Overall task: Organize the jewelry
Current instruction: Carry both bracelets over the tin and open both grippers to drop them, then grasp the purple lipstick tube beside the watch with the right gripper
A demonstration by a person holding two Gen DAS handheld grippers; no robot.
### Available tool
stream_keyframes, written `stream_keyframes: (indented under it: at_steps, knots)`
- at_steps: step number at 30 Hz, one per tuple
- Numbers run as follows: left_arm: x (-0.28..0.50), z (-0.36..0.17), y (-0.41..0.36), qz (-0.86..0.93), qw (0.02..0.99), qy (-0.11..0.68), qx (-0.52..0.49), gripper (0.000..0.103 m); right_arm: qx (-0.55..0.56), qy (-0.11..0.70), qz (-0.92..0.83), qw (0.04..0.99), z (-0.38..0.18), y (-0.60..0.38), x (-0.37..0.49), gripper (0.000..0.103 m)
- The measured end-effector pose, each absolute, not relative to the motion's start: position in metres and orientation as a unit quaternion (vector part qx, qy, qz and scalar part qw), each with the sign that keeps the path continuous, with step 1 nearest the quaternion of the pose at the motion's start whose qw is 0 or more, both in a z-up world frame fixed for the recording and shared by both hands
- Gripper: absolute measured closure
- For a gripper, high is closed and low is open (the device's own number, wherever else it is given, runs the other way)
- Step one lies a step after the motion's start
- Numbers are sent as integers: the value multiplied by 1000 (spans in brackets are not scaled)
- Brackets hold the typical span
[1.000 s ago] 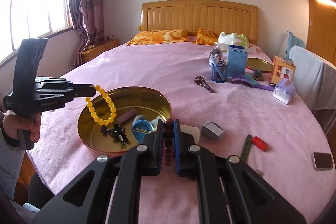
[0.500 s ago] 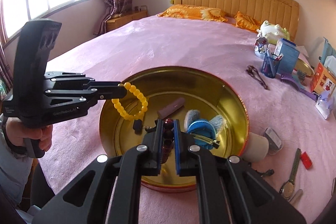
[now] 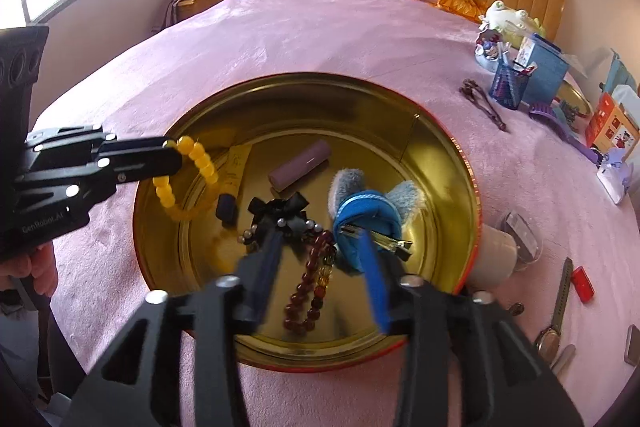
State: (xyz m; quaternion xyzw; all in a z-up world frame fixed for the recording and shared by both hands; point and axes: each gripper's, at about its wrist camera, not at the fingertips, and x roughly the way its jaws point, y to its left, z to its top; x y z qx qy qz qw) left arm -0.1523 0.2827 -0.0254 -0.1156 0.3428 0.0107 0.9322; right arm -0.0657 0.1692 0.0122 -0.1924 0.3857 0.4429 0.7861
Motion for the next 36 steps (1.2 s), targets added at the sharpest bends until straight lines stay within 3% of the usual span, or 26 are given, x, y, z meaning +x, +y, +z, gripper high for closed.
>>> stream_keyframes:
  at_steps: [2, 5, 14, 15, 16, 18, 24, 36]
  knots:
    - [-151, -24, 275, 0, 932, 345, -110, 92, -173, 372, 441, 798, 22, 158, -65, 28]
    - [-143, -27, 259, -19, 928, 361, -97, 91, -156, 354, 428, 816, 35, 139, -65, 22]
    - [-122, -56, 227, -29, 906, 413, -88, 90, -111, 322, 371, 864, 49, 59, -59, 15]
    - [-122, -56, 227, -25, 906, 412, -89, 82, -104, 321, 362, 869, 48, 47, -57, 15]
    - [-122, -54, 227, -19, 908, 408, -89, 58, -99, 318, 351, 875, 47, 35, -56, 14]
    - [-126, -48, 226, -3, 916, 392, -86, 23, -93, 313, 323, 888, 45, 9, -53, 11]
    - [-136, -21, 216, 6, 933, 343, -105, 23, -76, 343, 253, 901, 21, -53, -37, 10]
    - [-113, -15, 105, -96, 934, 343, -23, 23, -76, 379, 208, 899, -25, -110, -32, 10]
